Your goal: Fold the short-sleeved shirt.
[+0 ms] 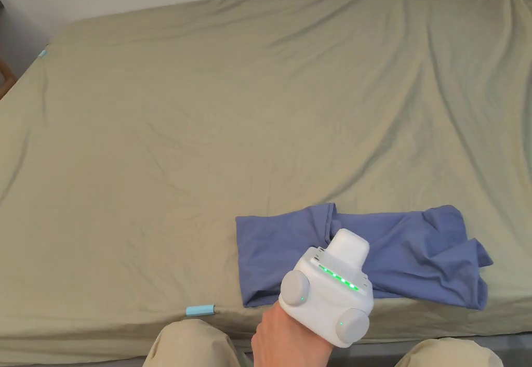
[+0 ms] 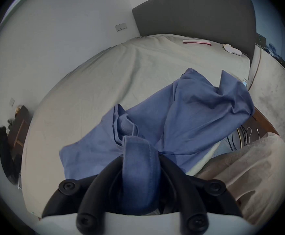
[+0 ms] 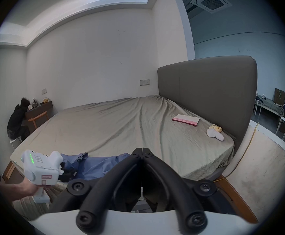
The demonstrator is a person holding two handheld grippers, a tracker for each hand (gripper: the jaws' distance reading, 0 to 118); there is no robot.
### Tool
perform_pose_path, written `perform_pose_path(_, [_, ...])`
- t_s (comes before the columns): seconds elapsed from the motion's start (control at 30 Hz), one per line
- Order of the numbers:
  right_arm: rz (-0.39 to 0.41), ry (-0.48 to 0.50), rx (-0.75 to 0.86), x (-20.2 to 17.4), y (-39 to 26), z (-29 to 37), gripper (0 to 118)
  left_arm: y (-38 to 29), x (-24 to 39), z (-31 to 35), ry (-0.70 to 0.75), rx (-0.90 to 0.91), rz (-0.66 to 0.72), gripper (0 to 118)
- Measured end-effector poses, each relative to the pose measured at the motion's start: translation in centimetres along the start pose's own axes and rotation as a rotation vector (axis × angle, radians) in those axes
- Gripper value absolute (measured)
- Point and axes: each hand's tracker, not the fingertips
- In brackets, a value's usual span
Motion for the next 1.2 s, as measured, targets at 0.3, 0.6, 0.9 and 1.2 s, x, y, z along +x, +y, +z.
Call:
perform_pose_path(0.3, [-0.008,-0.003,-0.018,-0.1,-1.2,0.1,1,-0.6,-1.0,-0.2,-0.064,-0.016,0.062,16])
perform_pose_path(0.6, [0.045,0.043,-0.033,-2.3,-1.2,0.3,1,-2.1,-1.6,-0.8,-0.095,0.02,0.175,16])
perform_pose_path(0.9, [0.09,0.074,-0.039,-4.4,-1.6,0.2,1,-3.7,-3.8,3.1,-0.15,0.142,0.298,117])
perform_pose_path(1.2, [0.151,0.151,0.038,-7.6,-1.1,0.0,1,-8.9,-13.7,18.4,-0.041,0.491,0.453,84])
